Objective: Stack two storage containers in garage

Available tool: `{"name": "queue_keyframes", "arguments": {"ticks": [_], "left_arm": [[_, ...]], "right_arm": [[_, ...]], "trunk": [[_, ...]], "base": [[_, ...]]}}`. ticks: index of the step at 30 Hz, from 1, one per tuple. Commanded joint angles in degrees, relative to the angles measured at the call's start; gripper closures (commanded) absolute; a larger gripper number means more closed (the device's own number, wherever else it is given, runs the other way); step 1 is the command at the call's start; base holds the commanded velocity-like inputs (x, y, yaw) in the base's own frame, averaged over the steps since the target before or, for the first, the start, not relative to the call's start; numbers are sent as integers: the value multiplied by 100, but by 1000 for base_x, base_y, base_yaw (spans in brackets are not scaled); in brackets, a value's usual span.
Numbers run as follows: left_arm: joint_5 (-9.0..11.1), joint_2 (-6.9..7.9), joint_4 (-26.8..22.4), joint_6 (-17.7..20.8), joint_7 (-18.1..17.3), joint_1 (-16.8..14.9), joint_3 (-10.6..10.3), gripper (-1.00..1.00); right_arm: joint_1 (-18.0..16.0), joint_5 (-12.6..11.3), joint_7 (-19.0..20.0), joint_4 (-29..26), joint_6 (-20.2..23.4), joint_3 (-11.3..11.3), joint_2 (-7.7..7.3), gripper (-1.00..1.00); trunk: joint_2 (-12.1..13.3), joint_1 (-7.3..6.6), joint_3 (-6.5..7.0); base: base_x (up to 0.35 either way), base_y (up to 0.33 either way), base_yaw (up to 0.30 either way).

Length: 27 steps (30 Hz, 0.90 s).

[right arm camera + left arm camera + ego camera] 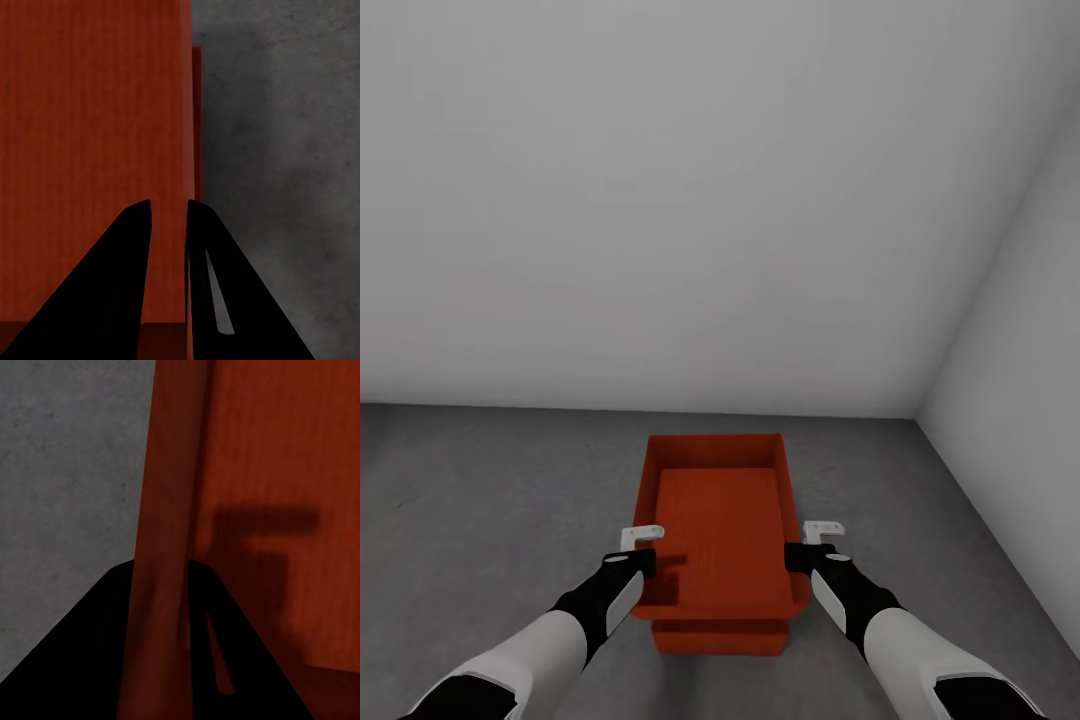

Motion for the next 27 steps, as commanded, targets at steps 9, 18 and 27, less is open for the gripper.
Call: {"name": "queue_keyframes", "arguments": {"ticks": [9, 18, 27], "left_arm": [[-107, 255, -38, -27, 53, -4, 336, 100], [-107, 255, -38, -27, 50, -4, 336, 100], [-107, 255, -38, -27, 52, -4, 336, 100]], "right_arm": [[-1, -9, -3, -3, 38, -164, -5, 100], [-1, -9, -2, -3, 44, -164, -5, 100], [-1, -9, -3, -3, 43, -164, -5, 100]], "trunk": [[-365, 198, -167], [-726, 396, -328], [-1047, 571, -472]], "base": [[0, 0, 0], [0, 0, 0], [0, 0, 0]]}}
